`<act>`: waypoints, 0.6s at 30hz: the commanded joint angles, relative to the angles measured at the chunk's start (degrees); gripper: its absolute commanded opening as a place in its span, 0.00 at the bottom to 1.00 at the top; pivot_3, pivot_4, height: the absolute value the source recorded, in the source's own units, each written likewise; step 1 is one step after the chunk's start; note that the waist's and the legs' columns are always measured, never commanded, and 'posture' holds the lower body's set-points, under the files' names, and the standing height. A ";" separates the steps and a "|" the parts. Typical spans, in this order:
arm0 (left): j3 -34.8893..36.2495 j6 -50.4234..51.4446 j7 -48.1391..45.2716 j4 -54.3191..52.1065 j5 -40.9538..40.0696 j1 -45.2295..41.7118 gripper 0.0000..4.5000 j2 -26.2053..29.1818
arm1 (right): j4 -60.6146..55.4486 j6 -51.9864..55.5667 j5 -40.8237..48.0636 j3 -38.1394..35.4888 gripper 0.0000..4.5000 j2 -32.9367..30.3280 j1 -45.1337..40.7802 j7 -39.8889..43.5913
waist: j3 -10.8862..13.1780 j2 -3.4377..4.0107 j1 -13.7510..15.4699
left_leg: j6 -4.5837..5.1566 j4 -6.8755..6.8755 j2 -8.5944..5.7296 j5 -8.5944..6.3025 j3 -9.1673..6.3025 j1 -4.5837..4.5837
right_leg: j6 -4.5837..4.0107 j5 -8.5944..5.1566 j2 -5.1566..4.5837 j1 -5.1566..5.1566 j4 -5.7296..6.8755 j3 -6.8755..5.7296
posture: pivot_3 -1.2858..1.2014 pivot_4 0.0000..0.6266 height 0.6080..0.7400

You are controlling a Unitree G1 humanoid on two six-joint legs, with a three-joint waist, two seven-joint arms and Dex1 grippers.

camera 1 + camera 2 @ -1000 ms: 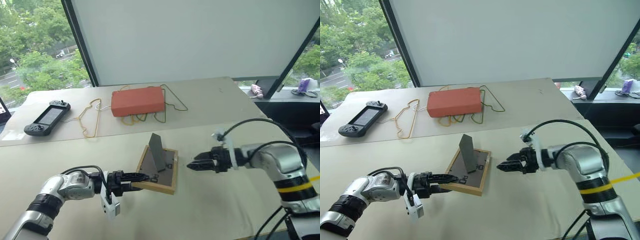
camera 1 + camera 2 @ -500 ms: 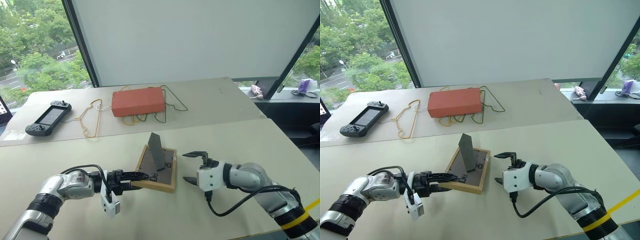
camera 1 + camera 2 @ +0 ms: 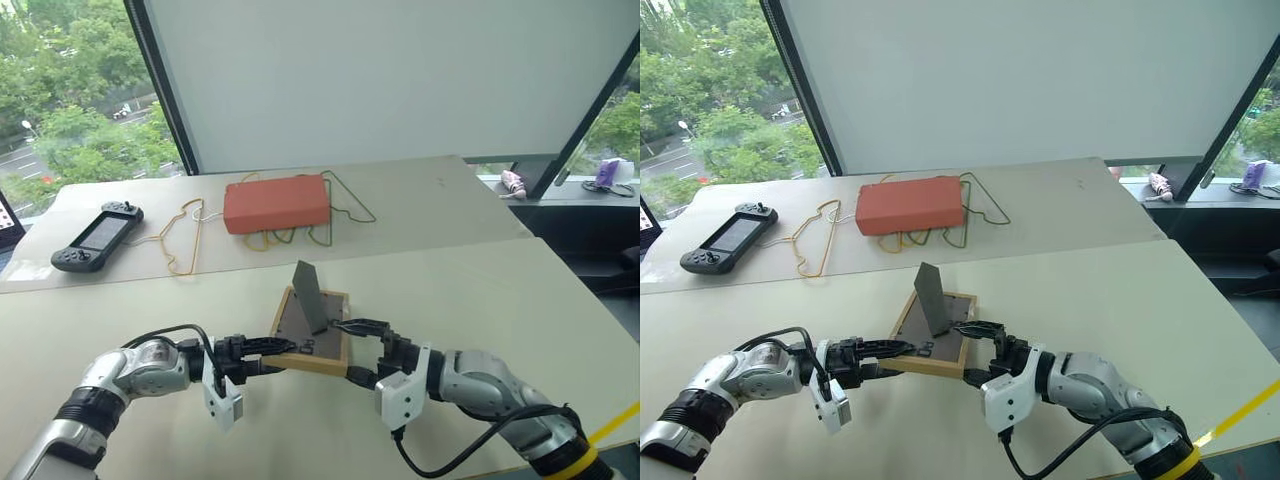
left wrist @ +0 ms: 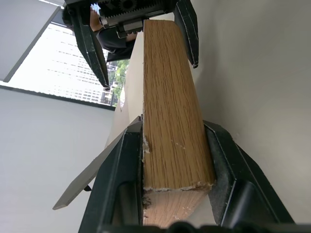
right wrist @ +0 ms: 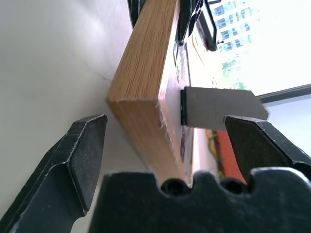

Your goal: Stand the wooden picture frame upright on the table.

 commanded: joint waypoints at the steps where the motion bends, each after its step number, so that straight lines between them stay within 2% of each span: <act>1: 0.24 0.53 -0.82 -1.99 -3.82 0.16 0.28 0.59 | -2.62 1.46 -0.24 -1.72 0.88 1.06 -0.95 -0.63 | 0.00 0.00 0.07 | -0.01 0.00 0.00 0.00 -0.01 0.00 | 0.00 0.00 0.00 0.00 -0.01 0.00 | 0.52 0.24 1.00; 3: 0.24 0.53 -1.38 -2.22 -4.15 0.26 0.28 0.58 | -2.59 1.55 -1.09 -1.58 0.78 1.13 -0.98 -0.52 | 0.00 0.00 0.13 | -0.01 0.00 0.00 0.00 -0.01 -0.02 | 0.00 0.00 0.00 -0.01 -0.04 0.00 | 0.52 0.24 1.00; 6: 0.23 0.78 -2.03 -2.61 -5.13 0.37 0.28 0.47 | -2.38 1.35 -1.41 -1.42 0.51 1.13 -1.18 -0.32 | 0.00 0.00 0.19 | -0.01 0.00 0.00 0.00 0.00 -0.04 | 0.00 0.00 0.00 -0.02 -0.07 0.00 | 0.52 0.24 1.00; 9: 0.20 1.00 -2.56 -2.85 -5.82 0.41 0.28 0.38 | -2.72 2.18 -1.15 -1.22 0.30 1.78 -2.10 0.39 | 0.00 0.00 0.06 | 0.00 0.00 -0.01 0.00 0.01 -0.05 | 0.00 0.00 0.00 -0.02 -0.08 0.00 | 0.52 0.24 1.00; 10: 0.17 1.21 -2.80 -2.97 -6.21 0.44 0.28 0.33 | -2.81 2.50 -1.08 -1.17 0.28 1.95 -2.43 0.61 | 0.00 0.00 0.02 | 0.00 0.00 0.00 0.00 0.01 -0.05 | 0.00 0.00 0.00 -0.03 -0.07 0.00 | 0.52 0.24 1.00; 16: -0.80 4.70 -5.52 -3.69 -12.86 0.10 0.28 0.00 | -3.96 4.78 2.88 -2.41 0.27 1.62 -3.28 3.23 | 0.00 0.00 0.15 | 0.01 0.00 0.00 0.00 0.00 -0.05 | 0.00 0.00 0.00 -0.01 -0.05 -0.01 | 0.52 0.24 1.00; 18: -0.85 6.60 -6.82 -4.07 -15.48 0.06 0.49 -0.09 | -4.44 5.41 3.91 -3.48 0.27 1.37 -3.29 3.56 | 0.00 0.00 0.15 | 0.01 0.00 0.00 -0.01 0.00 -0.05 | 0.00 0.00 0.00 -0.01 -0.06 -0.01 | 0.52 0.24 1.00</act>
